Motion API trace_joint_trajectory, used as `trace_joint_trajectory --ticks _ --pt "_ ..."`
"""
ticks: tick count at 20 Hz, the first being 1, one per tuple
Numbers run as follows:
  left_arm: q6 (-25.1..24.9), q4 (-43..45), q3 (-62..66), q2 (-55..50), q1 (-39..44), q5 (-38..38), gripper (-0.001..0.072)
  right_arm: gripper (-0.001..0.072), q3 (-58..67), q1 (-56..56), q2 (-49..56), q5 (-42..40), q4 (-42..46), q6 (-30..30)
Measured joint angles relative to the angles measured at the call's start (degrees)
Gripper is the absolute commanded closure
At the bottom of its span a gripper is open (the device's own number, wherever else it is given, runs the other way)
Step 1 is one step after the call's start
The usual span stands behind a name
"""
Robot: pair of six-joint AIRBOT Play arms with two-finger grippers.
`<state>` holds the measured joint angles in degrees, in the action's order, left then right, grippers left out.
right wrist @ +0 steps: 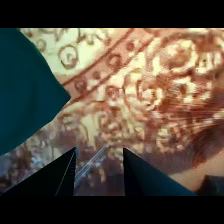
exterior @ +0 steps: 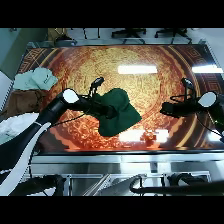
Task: Fold the shirts.
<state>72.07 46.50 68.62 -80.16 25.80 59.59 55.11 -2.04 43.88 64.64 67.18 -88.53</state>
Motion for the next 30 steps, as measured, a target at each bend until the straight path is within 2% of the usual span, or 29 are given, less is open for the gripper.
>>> trace_joint_trajectory --ticks 1,2,3,6,9,12,16,22,23,24,25,27,28,30 --pt "0.44 0.35 0.31 0.61 -1.14 0.74 0.0088 0.0330 0.00 -0.02 0.07 0.13 -0.66 0.83" --pt "0.66 0.96 0.63 1.42 -3.08 2.01 0.0088 0.0234 0.00 -0.04 0.17 0.28 -1.14 1.53" --pt "1.05 1.70 0.74 2.27 -5.40 3.30 0.0088 0.0203 0.00 -0.07 0.39 0.35 -1.49 2.25" --pt "2.14 4.07 -2.56 4.87 -14.08 6.54 0.0087 0.0206 0.02 -0.07 2.51 0.42 -2.45 3.58" --pt "2.47 4.68 -9.66 5.60 -21.68 5.20 0.0087 0.0211 0.02 -0.09 6.58 -0.55 -5.97 6.43" --pt "-0.79 0.02 -15.32 2.67 -25.62 1.46 0.0087 0.0211 0.02 0.04 11.32 -2.27 -11.74 10.47" --pt "-4.90 -6.01 -15.98 -5.05 -25.64 -1.79 0.0088 0.0211 0.04 0.46 17.35 -4.00 -15.39 12.96" --pt "-5.44 -9.60 -6.10 -16.72 -21.66 -4.85 0.0117 0.0211 0.04 2.47 25.22 -8.00 -24.74 19.47" --pt "-5.05 -9.75 -4.28 -18.38 -21.14 -5.22 0.0146 0.0212 0.04 2.78 26.51 -8.48 -27.36 21.00" --pt "-4.61 -9.68 -2.89 -19.69 -20.72 -5.40 0.0446 0.0215 0.11 3.06 27.76 -8.76 -30.05 22.62" --pt "-4.52 -9.16 -1.57 -20.98 -20.39 -5.70 0.0690 0.0251 0.15 3.37 29.00 -8.87 -33.20 24.30" --pt "-4.02 -8.11 0.31 -22.62 -20.00 -4.87 0.0692 0.0641 0.09 3.93 30.99 -9.14 -37.07 28.20" --pt "-4.00 -8.20 0.87 -23.02 -19.89 -4.20 0.0693 0.0683 0.07 4.07 31.58 -8.94 -38.49 30.16" --pt "-3.96 -6.88 1.60 -22.75 -19.87 -3.89 0.0694 0.0683 0.76 4.00 31.78 -6.95 -43.15 33.70"
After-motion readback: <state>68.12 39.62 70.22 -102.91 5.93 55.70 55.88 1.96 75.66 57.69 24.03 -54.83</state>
